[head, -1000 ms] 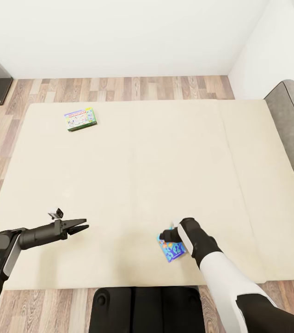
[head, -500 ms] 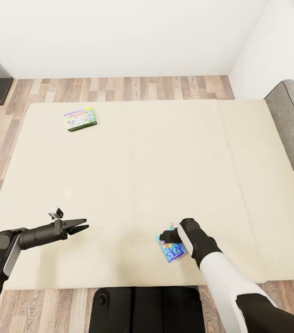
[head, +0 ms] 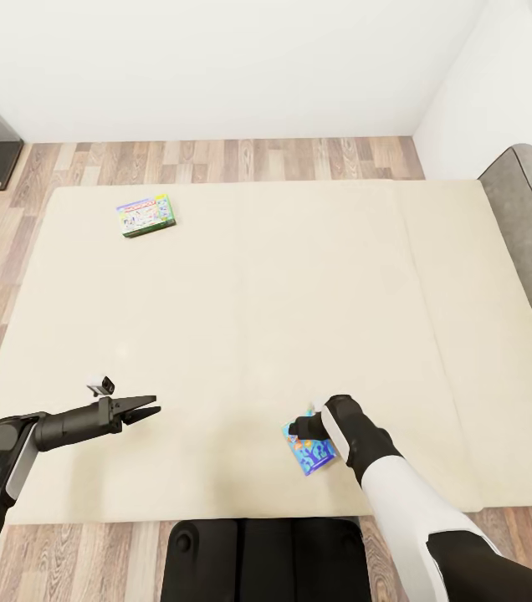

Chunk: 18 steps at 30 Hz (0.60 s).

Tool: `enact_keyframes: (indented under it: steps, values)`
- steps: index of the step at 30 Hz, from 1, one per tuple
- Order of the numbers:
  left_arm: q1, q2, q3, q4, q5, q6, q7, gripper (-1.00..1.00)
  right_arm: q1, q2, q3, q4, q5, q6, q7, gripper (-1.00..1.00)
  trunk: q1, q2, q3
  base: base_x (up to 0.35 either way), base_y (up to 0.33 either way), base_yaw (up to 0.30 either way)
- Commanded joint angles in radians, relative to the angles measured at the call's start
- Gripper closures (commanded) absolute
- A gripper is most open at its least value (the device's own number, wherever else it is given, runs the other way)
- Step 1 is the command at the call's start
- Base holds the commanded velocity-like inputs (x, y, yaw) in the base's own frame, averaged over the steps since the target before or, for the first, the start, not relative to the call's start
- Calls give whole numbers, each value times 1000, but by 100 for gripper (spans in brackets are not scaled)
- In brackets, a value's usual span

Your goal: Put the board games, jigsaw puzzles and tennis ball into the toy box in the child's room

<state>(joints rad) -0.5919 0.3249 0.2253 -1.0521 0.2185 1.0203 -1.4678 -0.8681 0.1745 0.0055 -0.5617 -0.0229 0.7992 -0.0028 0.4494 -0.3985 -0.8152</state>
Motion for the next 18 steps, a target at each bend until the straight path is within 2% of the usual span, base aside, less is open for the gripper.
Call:
enact_keyframes:
  steps: [1, 18]
  values:
    - [0, 0, 0, 0, 1, 11, -3, -100, 0, 0, 1, -1, -2, 5, 0, -100, 1, -2, -1, 0, 1, 0]
    - [0, 0, 0, 0, 1, 11, -3, -100, 0, 0, 1, -1, -2, 5, 0, -100, 1, -2, -1, 0, 8, 0]
